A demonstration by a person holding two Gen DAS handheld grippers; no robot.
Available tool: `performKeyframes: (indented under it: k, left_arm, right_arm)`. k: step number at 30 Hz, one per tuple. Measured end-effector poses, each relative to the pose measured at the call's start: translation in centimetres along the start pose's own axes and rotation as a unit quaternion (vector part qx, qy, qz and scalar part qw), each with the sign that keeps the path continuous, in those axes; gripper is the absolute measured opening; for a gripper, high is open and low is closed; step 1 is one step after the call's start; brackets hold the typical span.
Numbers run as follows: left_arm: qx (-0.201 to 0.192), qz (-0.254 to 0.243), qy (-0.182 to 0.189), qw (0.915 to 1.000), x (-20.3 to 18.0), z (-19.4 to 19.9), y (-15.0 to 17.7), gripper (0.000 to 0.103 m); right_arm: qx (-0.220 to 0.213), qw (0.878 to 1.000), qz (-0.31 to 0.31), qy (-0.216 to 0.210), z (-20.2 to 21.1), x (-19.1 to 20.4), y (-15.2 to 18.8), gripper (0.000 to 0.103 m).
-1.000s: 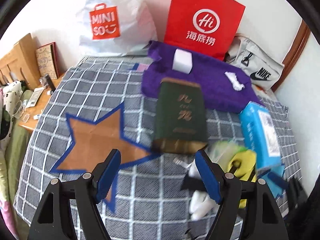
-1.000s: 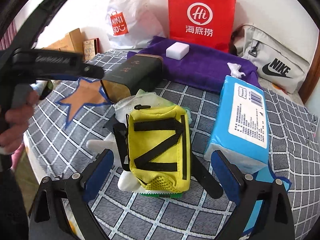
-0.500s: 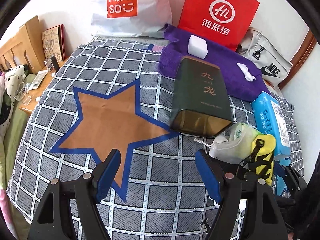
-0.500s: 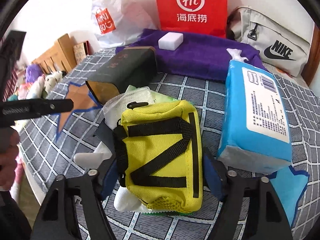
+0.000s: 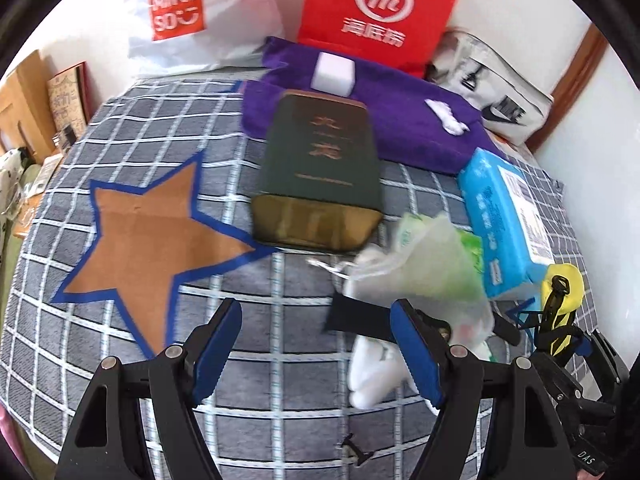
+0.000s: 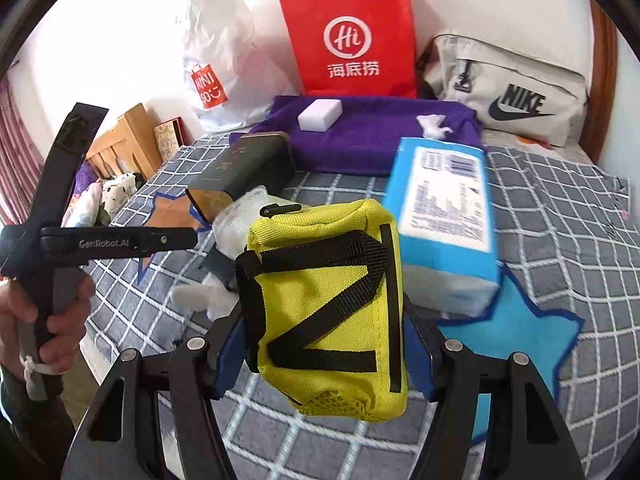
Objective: Organize soft objects
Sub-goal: 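Grasp the white mesh bag's drawstring with the left tool while the right tool holds the pouch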
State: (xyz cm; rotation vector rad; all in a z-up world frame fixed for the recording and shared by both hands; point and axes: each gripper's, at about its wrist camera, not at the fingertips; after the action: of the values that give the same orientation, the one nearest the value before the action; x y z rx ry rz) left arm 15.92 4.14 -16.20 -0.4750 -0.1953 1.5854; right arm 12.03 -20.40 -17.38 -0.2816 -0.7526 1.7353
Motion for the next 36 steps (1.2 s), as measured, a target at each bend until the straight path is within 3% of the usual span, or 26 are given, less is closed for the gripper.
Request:
performKeyframes:
  k: [10, 15, 22, 23, 25, 26, 28, 36]
  left_arm:
    - [0.017, -0.006, 0.034, 0.9993, -1.8, -1.3, 1.2, 0.075]
    - [-0.003, 0.012, 0.038, 0.9992, -1.4, -1.1, 0.1, 0.075]
    - [-0.007, -0.015, 0.047, 0.9988, -3.1, -2.6, -1.2, 0.073]
    - [-0.008, -0.017, 0.051, 0.9985, -3.3, -2.8, -1.3, 0.071]
    - [-0.008, -0.018, 0.060, 0.9980, -3.4, -3.0, -1.3, 0.043]
    - [-0.010, -0.014, 0.069, 0.9975, -3.3, -2.9, -1.2, 0.037]
    - [-0.014, -0.008, 0.085, 0.9962, -3.0, -2.5, -1.2, 0.013]
    - [-0.054, 0.016, 0.117, 0.9915, -0.8, 0.8, -1.2, 0.008]
  right_arm:
    - [0.010, 1.000, -0.014, 0.024, 0.7, -3.4, 3.2, 0.067]
    - [0.015, 0.999, -0.026, 0.021, 0.5, -4.7, 3.8, 0.067]
    - [0.022, 0.999, -0.040, 0.014, -0.1, -5.3, 4.2, 0.067]
    - [0.023, 0.999, -0.041, 0.014, -0.2, -5.4, 4.2, 0.067]
    - [0.026, 0.999, -0.042, 0.014, -0.4, -5.5, 4.3, 0.067]
    - [0.027, 0.999, -0.043, 0.014, -0.4, -5.6, 4.3, 0.067]
    - [0.029, 0.998, -0.046, 0.015, -0.5, -5.7, 4.2, 0.067]
    - [0.037, 0.998, -0.053, 0.024, -0.8, -5.6, 4.1, 0.067]
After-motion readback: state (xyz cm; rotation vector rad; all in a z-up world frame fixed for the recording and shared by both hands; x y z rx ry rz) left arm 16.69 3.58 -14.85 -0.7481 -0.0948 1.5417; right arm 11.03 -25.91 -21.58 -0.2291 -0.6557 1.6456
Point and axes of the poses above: each gripper's, at about its wrist camera, not at the fingertips, and z roughly against the way its jaws point, x to its left, y to its underside, and after that the axes turned 3 degrees about x, right-handed
